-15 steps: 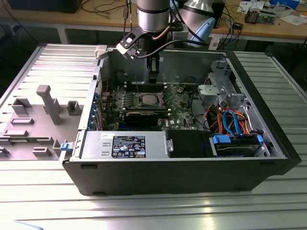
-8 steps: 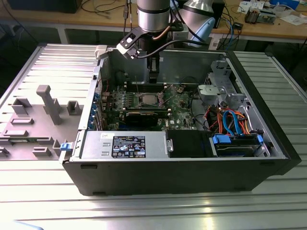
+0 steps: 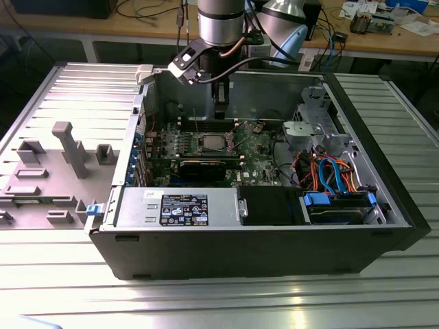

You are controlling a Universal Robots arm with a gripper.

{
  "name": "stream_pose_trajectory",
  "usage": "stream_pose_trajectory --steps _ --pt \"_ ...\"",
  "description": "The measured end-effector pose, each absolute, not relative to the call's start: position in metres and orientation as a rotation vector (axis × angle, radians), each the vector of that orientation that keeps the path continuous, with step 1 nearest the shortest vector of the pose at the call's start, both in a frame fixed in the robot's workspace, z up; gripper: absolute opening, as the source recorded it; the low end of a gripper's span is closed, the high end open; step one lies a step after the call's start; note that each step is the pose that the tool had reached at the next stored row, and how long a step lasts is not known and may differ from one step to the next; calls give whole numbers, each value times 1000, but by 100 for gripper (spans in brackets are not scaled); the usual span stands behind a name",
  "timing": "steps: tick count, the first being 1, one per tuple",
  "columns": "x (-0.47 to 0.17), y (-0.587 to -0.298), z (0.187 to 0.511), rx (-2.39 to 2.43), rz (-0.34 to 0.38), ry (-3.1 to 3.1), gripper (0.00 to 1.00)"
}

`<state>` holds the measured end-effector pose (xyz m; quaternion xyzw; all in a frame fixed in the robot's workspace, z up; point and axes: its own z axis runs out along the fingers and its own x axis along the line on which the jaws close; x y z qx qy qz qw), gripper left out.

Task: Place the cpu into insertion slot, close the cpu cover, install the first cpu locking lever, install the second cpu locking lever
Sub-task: 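Close the cpu cover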

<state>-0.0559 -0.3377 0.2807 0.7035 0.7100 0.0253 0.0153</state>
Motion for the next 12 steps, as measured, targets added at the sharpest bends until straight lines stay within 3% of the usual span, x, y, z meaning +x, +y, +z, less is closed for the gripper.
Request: stream_pose_trajectory --steps 12 --pt "-54 -338 281 2190 77 2210 11"
